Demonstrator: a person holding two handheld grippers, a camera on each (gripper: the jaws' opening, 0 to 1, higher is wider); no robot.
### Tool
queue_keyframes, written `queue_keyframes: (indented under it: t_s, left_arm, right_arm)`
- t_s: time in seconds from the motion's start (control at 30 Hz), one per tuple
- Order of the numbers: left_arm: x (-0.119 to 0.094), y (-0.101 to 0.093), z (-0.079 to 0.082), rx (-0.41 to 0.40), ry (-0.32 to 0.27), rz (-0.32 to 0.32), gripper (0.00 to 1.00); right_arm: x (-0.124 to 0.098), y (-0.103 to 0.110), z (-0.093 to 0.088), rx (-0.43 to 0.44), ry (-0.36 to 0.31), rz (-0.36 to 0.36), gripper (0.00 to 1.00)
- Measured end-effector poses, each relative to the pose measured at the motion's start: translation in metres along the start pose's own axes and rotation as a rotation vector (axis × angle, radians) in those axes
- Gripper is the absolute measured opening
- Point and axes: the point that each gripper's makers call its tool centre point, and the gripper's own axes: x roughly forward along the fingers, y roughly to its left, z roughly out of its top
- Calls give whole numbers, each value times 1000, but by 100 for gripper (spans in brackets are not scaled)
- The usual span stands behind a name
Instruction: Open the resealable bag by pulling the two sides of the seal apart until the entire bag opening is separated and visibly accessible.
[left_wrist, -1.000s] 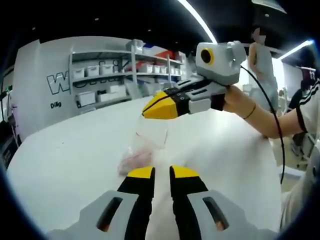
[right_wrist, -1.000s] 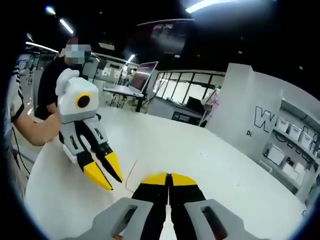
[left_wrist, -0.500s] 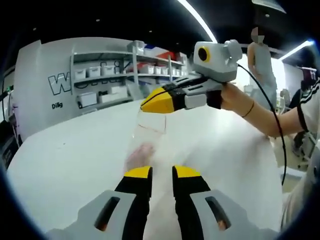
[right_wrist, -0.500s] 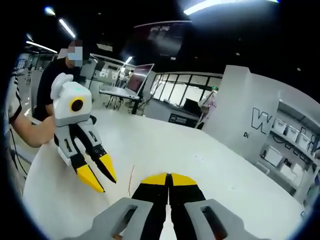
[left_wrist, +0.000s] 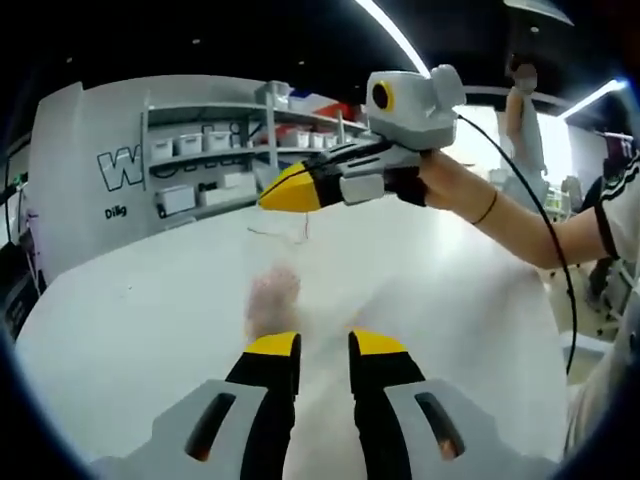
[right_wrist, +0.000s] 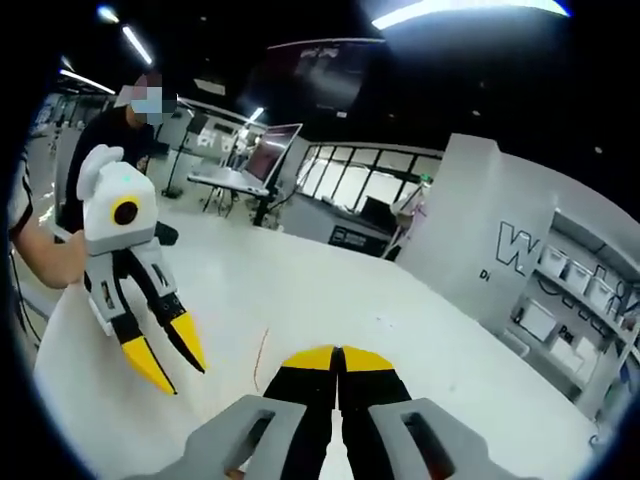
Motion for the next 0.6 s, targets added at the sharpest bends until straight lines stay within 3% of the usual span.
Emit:
queue_keyframes:
  t_s: [0.6]
  left_arm:
    - [-1, 1, 2, -5, -10, 4, 21]
  right_arm:
    - [13, -21, -2, 18, -3, -32, 0]
